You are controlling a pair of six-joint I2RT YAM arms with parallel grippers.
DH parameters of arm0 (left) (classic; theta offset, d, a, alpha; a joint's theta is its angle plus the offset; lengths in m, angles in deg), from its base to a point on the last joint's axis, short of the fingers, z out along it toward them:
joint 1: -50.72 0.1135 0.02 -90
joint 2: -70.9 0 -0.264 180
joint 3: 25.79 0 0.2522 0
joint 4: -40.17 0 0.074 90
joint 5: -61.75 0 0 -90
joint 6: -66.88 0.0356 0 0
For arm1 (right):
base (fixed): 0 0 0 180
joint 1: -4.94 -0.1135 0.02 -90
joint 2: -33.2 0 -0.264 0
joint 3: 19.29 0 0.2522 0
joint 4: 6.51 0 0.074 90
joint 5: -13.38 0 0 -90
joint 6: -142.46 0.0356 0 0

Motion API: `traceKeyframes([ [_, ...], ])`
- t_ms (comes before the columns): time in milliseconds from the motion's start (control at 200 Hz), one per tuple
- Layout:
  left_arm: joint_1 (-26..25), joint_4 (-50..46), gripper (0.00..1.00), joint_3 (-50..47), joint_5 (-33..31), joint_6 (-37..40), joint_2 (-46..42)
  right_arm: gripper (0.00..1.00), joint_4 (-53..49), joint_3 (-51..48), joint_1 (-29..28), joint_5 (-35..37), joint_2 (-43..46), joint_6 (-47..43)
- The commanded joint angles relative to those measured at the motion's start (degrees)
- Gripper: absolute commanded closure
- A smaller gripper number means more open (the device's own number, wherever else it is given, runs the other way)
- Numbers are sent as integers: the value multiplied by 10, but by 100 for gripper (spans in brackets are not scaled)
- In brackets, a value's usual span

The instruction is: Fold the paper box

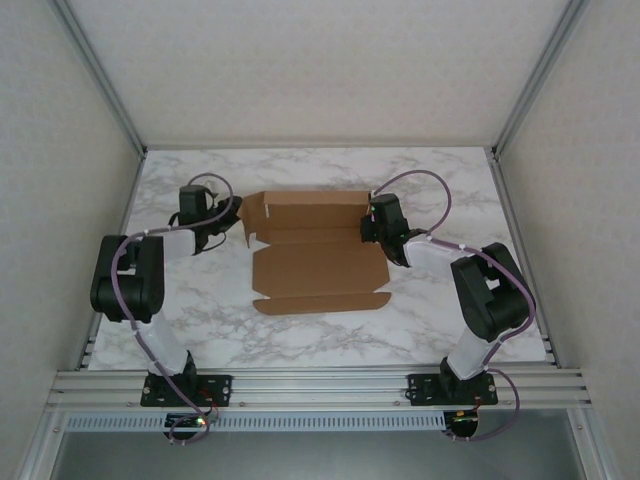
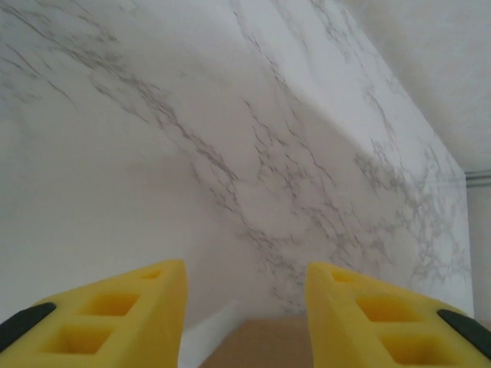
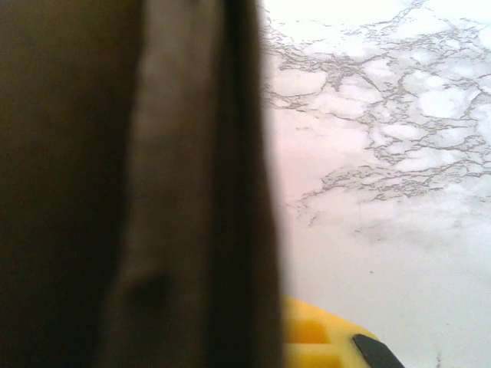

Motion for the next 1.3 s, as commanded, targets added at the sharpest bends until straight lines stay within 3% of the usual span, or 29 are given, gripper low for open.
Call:
traceKeyframes([
  [0, -35, -43, 57, -7, -32, 20, -45, 95, -74, -3, -1, -25, -30, 6],
  [190, -55, -60, 56, -41, -61, 11, -101, 95, -69, -7, -1, -20, -33, 12],
  [941, -146, -147, 54, -66, -133, 43, -157, 95, -73, -7, -2, -15, -31, 20],
  [1297, -149, -192, 49, -60, -183, 59, -177, 99, -70, -11, 0, 3, -30, 23],
])
